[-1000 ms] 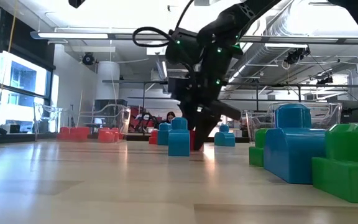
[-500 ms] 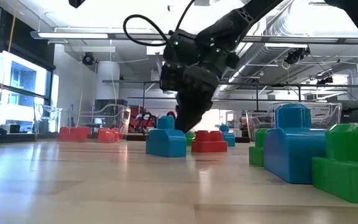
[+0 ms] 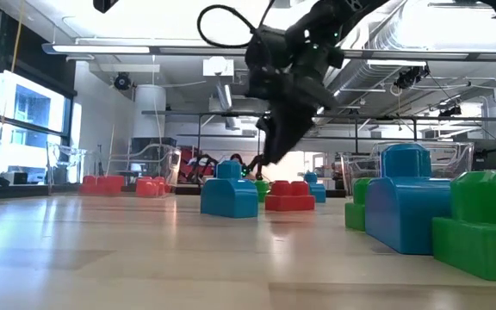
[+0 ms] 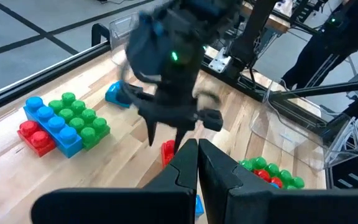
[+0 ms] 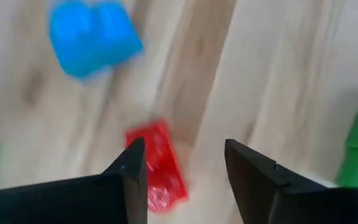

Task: Sort blocks
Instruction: Put the red game piece into the top left transparent bin

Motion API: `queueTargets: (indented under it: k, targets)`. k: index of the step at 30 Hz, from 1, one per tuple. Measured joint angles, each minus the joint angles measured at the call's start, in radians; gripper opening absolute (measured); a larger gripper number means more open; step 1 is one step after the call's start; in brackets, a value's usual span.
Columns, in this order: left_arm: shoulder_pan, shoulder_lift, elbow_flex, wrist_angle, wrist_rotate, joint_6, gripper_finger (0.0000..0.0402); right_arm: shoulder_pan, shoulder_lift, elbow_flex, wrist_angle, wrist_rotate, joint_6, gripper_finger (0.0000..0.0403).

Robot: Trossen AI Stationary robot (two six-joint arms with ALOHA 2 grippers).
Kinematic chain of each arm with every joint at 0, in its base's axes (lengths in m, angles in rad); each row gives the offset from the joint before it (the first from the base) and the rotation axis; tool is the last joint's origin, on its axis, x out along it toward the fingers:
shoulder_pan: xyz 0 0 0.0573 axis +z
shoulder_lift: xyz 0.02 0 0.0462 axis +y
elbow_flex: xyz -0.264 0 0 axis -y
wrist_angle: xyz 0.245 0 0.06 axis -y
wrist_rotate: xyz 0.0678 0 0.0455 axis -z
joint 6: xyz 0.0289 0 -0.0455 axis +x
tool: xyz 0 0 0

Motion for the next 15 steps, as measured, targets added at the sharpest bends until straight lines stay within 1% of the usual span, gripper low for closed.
queueTargets:
  k: [2, 4, 7, 9, 11, 15]
  targets:
    - [0.0, 0.0, 0.0, 0.0, 0.0, 0.0, 0.0, 0.022, 0.008, 0.0, -0.02, 0.086, -0.061, 0.0155]
    - [0.0, 0.0, 0.0, 0.0, 0.0, 0.0, 0.0, 0.046, 0.015, 0.0, -0.02, 0.168, -0.081, 0.0175]
    - [0.0, 0.0, 0.0, 0.001, 0.001, 0.0, 0.0, 0.081, 0.025, 0.001, -0.015, 0.247, -0.108, 0.0212]
    - [0.0, 0.0, 0.0, 0.001, 0.001, 0.0, 0.0, 0.098, 0.025, 0.002, -0.017, 0.261, -0.113, 0.0235]
    - [0.0, 0.0, 0.0, 0.001, 0.002, 0.0, 0.0, 0.108, 0.026, 0.002, -0.039, 0.248, -0.113, 0.0251]
    - [0.0, 0.0, 0.0, 0.001, 0.005, 0.0, 0.0, 0.11, 0.026, 0.002, -0.047, 0.238, -0.11, 0.0259]
